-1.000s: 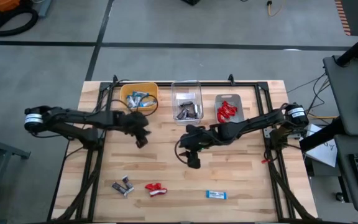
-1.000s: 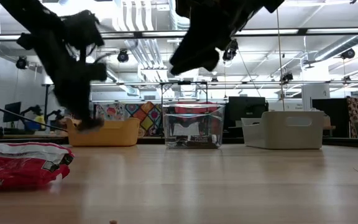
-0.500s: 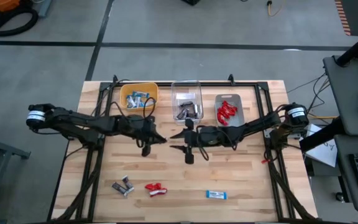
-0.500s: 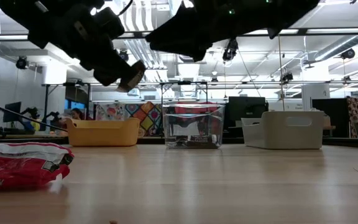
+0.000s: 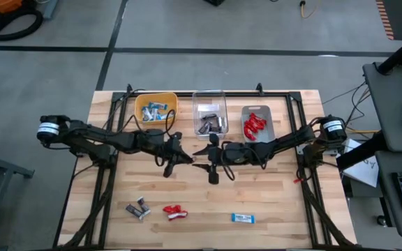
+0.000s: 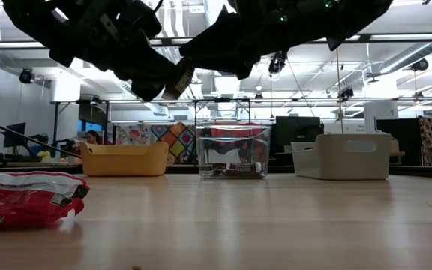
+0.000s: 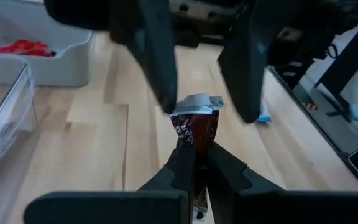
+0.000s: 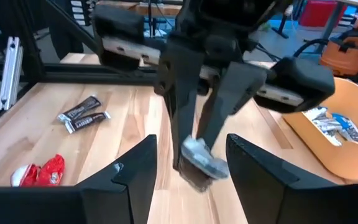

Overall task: Sort candy
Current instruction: Put the brown chocolate into the transparent bin

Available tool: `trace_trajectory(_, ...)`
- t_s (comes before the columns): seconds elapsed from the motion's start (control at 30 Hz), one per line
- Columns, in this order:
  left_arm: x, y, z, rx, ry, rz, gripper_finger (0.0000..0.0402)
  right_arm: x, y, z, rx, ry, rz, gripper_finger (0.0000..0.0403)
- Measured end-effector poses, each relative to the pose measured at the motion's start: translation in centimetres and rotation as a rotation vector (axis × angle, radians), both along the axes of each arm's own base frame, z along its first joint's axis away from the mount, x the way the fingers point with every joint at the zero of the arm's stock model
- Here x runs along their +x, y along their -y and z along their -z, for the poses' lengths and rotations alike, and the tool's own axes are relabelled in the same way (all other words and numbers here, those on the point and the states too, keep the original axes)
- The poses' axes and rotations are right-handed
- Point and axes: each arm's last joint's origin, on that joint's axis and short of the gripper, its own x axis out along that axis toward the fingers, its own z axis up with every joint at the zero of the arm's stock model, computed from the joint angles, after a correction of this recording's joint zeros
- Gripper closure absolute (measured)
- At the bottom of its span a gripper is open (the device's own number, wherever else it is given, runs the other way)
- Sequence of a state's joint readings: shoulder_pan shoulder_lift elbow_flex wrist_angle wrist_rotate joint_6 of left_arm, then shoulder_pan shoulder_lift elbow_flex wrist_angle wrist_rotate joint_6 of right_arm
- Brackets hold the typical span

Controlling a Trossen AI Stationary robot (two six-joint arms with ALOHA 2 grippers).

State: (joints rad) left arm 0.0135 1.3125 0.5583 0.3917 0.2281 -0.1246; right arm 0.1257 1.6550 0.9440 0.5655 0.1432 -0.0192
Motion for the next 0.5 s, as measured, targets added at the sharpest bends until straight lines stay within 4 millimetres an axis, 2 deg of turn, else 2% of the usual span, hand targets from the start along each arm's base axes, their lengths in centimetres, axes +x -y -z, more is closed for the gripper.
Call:
trace_trajectory(0.23, 0.11, 0.00, 0.04, -0.006, 0.005, -0.002, 0.0394, -0.09, 0.06, 0.35, -0.008, -0.036, 0.015, 0.0230)
trace_trajectory(0.37, 0.12, 0.00, 0.00, -0.006, 0.010, -0.002, 0.0394, -0.09, 0.06, 0.35, -0.011, -0.036, 0.014, 0.0268)
trace_trajectory(0.5, 0.13, -0.01, -0.02, -0.006, 0.011, -0.002, 0.0394, -0.09, 0.05, 0.35, -0.013, -0.036, 0.013, 0.0325)
